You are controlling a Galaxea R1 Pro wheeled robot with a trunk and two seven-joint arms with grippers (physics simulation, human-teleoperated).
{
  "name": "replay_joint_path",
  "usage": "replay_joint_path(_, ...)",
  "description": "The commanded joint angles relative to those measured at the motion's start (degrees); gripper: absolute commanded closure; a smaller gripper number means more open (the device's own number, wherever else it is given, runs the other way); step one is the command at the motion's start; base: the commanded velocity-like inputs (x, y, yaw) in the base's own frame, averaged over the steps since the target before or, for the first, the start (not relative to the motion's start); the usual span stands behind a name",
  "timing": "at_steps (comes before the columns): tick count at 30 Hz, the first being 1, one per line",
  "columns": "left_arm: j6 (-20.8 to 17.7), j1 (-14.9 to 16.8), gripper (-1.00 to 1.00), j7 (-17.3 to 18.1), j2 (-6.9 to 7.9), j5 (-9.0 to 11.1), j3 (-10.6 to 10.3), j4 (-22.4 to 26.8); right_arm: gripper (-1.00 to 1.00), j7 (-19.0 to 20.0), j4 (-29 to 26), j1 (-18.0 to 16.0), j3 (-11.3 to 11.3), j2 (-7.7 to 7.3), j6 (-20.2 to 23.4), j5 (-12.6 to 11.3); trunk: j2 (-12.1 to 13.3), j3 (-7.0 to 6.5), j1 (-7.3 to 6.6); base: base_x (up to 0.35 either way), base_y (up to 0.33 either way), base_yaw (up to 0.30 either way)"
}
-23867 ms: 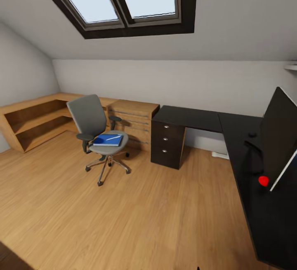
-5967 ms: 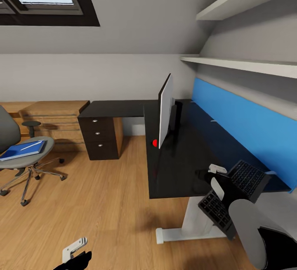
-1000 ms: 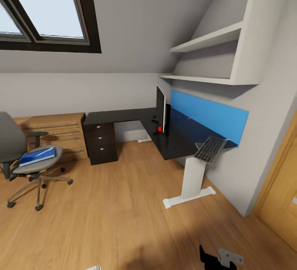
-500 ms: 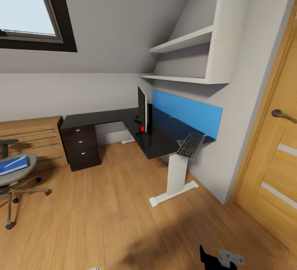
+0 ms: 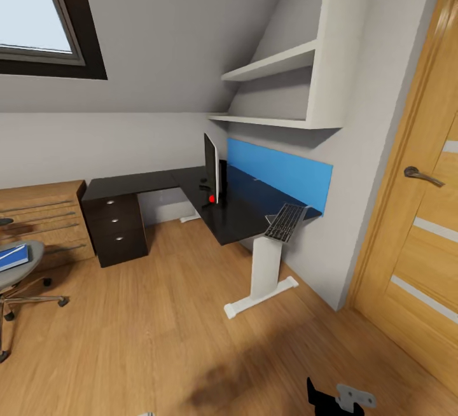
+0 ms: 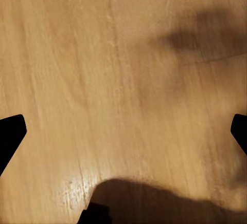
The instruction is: In the bedroom, organize the workspace by keeping the computer under the desk, ensuring the monitor is on the desk, placing the keyboard on the desk next to the monitor, placing the mouse on the desk next to the keyboard, moving the folder from the swivel chair onto the desk next to the mouse, stacking the notebook on top of the folder with the pen on top of the notebook, and positioning the swivel chair next to the desk.
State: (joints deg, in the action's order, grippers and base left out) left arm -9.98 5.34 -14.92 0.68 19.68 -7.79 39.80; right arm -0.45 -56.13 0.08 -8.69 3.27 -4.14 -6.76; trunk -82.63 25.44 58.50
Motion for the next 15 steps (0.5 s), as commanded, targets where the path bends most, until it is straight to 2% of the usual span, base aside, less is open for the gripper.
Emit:
replay_joint_path(1, -0.21, 0.02, -1.00, -0.50, 0.09, 0.45, -0.34, 0.11, -1.00, -0.02, -0.09, 0.01, 0.07, 0.03, -0.15, -0.61, -0.03, 0.06, 0.00, 0.000, 0.000, -0.002)
replay_joint_path(9, -0.16, 0.02, -1.00, -0.57, 0.19, 0.46, -0.14, 0.12, -1.00, -0.12, -0.94, 0.01, 0.48, 0.84, -0.13, -0.70, -0.03, 0.06, 0.00, 0.000, 0.000, 0.000)
replay_joint_path(15, -0.15, 0.02, -1.00, -0.62, 0.19, 0.50, -0.13, 0.18, -1.00, -1.65, -1.93, -0.50, 0.51, 3.57, -0.85, -0.71, -0.03, 0.06, 0.00, 0.000, 0.000, 0.000)
